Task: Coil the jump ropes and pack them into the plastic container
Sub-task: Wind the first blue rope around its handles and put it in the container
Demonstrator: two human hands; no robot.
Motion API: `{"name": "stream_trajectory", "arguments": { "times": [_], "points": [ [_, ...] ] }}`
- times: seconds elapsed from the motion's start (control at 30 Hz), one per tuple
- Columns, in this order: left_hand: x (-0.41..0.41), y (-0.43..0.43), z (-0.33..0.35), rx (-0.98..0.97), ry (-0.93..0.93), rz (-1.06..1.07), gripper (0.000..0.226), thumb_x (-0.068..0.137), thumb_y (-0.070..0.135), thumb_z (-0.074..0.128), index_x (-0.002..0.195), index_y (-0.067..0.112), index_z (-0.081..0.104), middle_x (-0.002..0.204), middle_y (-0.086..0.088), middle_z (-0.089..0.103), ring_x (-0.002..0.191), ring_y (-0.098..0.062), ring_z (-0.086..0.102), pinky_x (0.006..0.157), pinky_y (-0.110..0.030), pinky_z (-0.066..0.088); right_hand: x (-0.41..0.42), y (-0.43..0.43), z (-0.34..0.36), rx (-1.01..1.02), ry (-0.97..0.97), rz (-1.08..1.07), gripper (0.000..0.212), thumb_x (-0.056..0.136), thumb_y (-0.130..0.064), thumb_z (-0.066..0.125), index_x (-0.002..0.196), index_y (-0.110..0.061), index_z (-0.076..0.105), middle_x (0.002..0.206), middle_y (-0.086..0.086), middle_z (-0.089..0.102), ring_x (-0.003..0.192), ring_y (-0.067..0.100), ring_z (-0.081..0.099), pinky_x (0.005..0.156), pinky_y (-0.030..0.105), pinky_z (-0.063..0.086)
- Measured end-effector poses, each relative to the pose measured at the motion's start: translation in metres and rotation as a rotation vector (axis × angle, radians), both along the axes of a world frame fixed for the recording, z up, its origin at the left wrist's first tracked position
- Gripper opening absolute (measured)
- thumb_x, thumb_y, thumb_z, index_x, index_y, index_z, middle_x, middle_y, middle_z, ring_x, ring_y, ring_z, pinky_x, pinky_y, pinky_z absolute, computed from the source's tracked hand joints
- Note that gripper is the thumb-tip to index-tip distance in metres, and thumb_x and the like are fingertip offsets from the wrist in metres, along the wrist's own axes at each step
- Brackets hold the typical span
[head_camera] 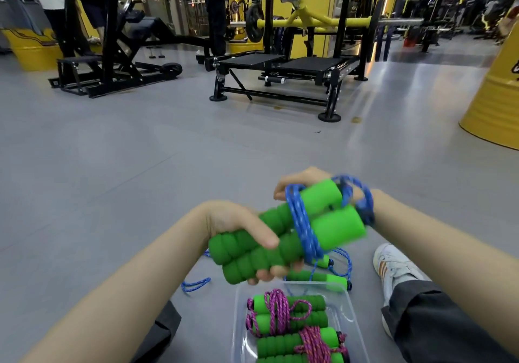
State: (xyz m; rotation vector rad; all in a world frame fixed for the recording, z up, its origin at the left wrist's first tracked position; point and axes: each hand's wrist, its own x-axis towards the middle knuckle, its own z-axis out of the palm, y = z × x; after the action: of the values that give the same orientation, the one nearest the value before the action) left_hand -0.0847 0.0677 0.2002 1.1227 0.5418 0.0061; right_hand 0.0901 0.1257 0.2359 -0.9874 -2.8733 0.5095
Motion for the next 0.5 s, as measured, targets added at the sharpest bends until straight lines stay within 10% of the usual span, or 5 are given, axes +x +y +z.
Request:
{"name": "stream_trajectory", "arguments": {
  "times": [0.07,0.17,0.5],
  "points": [
    [-0.004,0.002,0.001,-0.011,-0.119,0.137,0.050,0.062,0.046,0.080,0.099,0.014,0.069,0.081,0.001,0.062,0.067,-0.010,0.058,0.064,-0.024,0.050,0.004,-0.008,-0.014,-0.143,-0.131,-0.134,0.036,0.099,-0.006,0.036,0.132,0.007,0.043,0.131,0.025,0.050,0.114,0.019,0.048,0.099,0.027,0.032],
    [-0.010,0.007,-0.006,-0.013,-0.098,0.442,0.059,0.048,0.051,0.087,0.087,0.009,0.071,0.073,-0.003,0.060,0.059,-0.014,0.056,0.056,-0.025,0.050,-0.006,-0.011,-0.027,-0.165,-0.068,-0.046,0.010,0.094,-0.014,0.048,0.098,-0.010,0.056,0.081,-0.001,0.053,0.082,0.017,0.049,0.068,0.026,0.044],
    [-0.029,0.013,-0.018,0.069,0.197,0.936,0.046,0.067,0.043,0.066,0.091,0.004,0.059,0.067,-0.006,0.058,0.053,-0.016,0.056,0.049,-0.025,0.049,-0.002,0.003,0.017,-0.079,-0.123,-0.014,0.023,0.083,-0.007,0.050,0.088,-0.025,0.064,0.059,-0.007,0.046,0.052,0.009,0.049,0.049,0.016,0.038]
  ]
}}
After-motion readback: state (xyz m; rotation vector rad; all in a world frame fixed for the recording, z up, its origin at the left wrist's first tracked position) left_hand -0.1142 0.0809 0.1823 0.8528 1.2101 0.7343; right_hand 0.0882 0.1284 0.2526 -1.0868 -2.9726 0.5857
